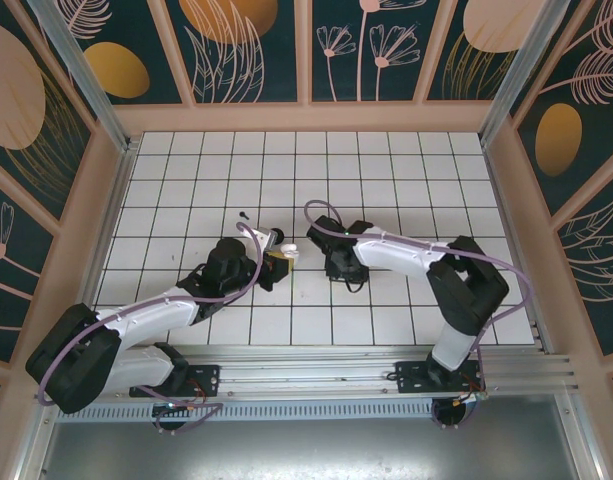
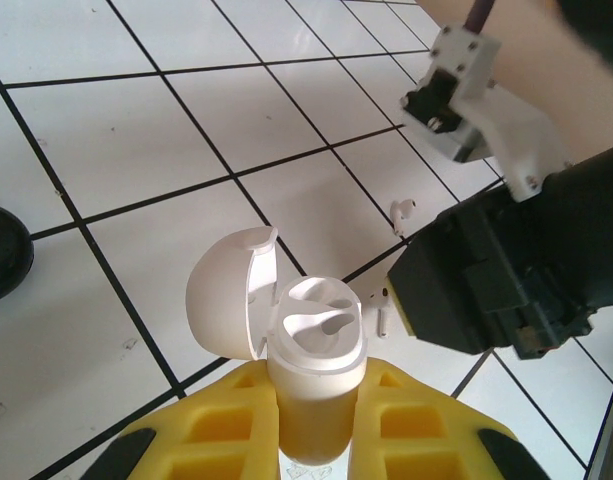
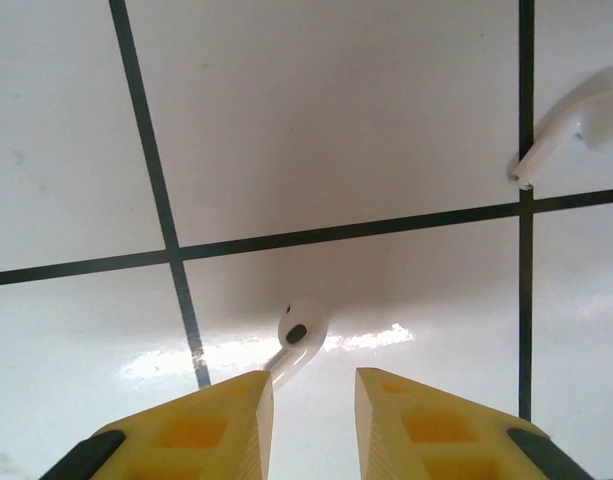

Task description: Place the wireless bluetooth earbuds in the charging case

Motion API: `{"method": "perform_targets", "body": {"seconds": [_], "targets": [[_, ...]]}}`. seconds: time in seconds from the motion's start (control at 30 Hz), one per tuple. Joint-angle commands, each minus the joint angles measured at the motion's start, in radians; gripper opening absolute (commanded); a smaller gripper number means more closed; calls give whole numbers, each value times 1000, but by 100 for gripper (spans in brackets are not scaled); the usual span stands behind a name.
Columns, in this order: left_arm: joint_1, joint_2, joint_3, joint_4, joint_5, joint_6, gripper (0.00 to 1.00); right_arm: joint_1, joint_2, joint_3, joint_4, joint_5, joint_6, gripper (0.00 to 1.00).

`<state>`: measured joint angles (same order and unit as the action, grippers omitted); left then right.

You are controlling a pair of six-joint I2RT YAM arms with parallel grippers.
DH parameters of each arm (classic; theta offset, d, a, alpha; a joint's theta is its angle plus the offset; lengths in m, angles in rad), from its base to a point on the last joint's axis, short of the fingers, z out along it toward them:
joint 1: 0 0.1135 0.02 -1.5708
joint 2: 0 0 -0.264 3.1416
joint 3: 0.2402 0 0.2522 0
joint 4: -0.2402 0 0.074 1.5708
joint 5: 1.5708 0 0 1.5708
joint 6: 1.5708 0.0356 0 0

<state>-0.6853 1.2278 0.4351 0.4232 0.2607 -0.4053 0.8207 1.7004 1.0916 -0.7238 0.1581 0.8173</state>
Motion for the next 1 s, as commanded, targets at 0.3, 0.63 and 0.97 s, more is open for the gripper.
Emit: {"method": "perform_targets", "body": {"seconds": [0.3,0.63,0.97], "targets": [[7,35,31,25,20,-13,0,-118,-239,-282,290,-169,272,22],[7,76,60,35,47,6,0,-107,-228,-299,369,-125,381,24],[6,93,61,46,64,19,0,-101,-149,-254,365,-119,398,23]]}}
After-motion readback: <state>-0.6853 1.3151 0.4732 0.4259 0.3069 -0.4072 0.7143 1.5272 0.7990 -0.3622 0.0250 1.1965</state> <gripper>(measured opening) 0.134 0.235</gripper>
